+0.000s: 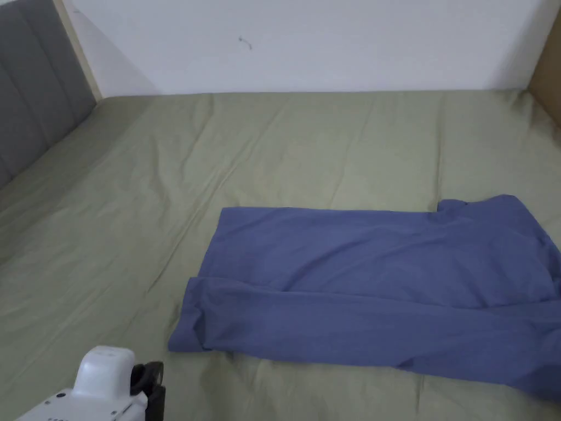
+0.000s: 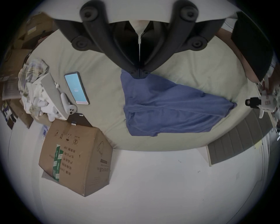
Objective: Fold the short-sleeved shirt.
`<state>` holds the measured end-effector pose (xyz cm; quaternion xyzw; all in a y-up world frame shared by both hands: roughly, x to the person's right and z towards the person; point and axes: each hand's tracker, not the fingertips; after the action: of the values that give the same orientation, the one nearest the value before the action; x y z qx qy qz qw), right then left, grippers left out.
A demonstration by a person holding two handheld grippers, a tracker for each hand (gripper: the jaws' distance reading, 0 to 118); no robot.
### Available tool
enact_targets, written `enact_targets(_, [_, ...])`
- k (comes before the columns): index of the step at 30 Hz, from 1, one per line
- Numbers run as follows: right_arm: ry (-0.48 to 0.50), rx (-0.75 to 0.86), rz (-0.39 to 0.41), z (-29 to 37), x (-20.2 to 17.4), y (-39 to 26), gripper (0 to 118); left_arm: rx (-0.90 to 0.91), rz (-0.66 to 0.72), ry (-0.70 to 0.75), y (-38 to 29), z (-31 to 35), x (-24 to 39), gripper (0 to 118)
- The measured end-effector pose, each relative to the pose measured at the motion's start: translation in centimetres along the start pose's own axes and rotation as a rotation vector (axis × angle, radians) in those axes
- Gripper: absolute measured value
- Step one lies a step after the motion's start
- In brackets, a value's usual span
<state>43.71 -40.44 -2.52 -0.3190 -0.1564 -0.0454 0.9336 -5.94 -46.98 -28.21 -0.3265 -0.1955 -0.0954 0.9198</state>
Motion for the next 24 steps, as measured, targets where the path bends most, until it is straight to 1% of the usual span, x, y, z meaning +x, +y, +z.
enact_targets(2, [-0.002,0.003,0.009,-0.5,0.0,0.1,1,0.017,0.012,-0.020,1.4,-1.2,0.1,1])
enact_targets(3, [0.001,0.002,0.010,-0.7,-0.1,0.5,1,-0.004,0.016,-0.035,2.6,-2.7,0.0,19])
enact_targets(4, [0.009,0.003,0.007,-0.9,-0.3,0.7,1,-0.012,0.020,-0.030,3.4,-3.8,-0.1,74])
enact_targets(5, [0.017,0.003,0.006,-1.1,-0.2,0.7,1,-0.046,0.030,-0.044,4.3,-5.4,-0.3,106])
enact_targets(6, [0.023,0.007,0.011,-1.3,-0.4,0.9,1,-0.103,0.032,-0.097,4.5,-7.1,-0.5,114])
enact_targets(7, [0.024,0.007,0.020,-1.4,-0.6,1.2,1,-0.107,0.046,-0.118,4.8,-8.0,-0.5,107])
enact_targets(8, [0.025,0.008,0.035,-1.5,-0.8,1.4,1,-0.117,0.046,-0.111,5.2,-9.3,-0.4,105])
enact_targets(9, [0.027,0.008,0.043,-1.5,-0.9,1.3,1,-0.154,0.030,-0.093,5.3,-10.4,-0.2,104])
enact_targets(10, [0.030,0.006,0.050,-1.6,-0.9,1.4,1,-0.184,0.017,-0.077,5.4,-11.6,-0.1,100])
enact_targets(11, [0.032,0.002,0.050,-1.8,-0.9,1.5,1,-0.197,0.016,-0.077,4.8,-12.4,-0.2,86])
enact_targets(12, [0.035,0.000,0.052,-1.9,-0.8,1.6,1,-0.204,0.028,-0.086,4.5,-12.8,-0.3,63])
enact_targets(13, [0.037,-0.002,0.053,-1.9,-0.6,1.3,1,-0.232,0.060,-0.123,4.3,-12.9,-0.4,55])
enact_targets(14, [0.041,-0.007,0.052,-2.1,-0.4,1.3,1,-0.207,0.070,-0.104,3.7,-12.1,0.4,43])
enact_targets(15, [0.041,-0.011,0.052,-2.3,-0.2,1.3,1,-0.173,0.053,-0.090,3.7,-11.6,0.7,22])
enact_targets(16, [0.041,-0.018,0.051,-2.6,0.1,1.3,1,-0.171,0.031,-0.104,3.7,-11.4,1.0,10])
enact_targets(18, [0.037,-0.030,0.049,-3.2,0.4,1.0,1,-0.174,0.025,-0.123,3.9,-10.1,2.4,10])
enact_targets(20, [0.025,-0.040,0.045,-4.0,1.1,0.9,1,-0.157,-0.064,-0.108,3.9,-9.4,3.1,10])
enact_targets(22, [0.019,-0.065,0.023,-5.2,2.8,0.4,1,-0.155,-0.047,-0.116,4.2,-8.5,3.0,10])
enact_targets(24, [0.026,-0.092,0.001,-6.6,4.2,0.5,1,-0.137,0.016,-0.134,4.8,-7.5,2.4,9])
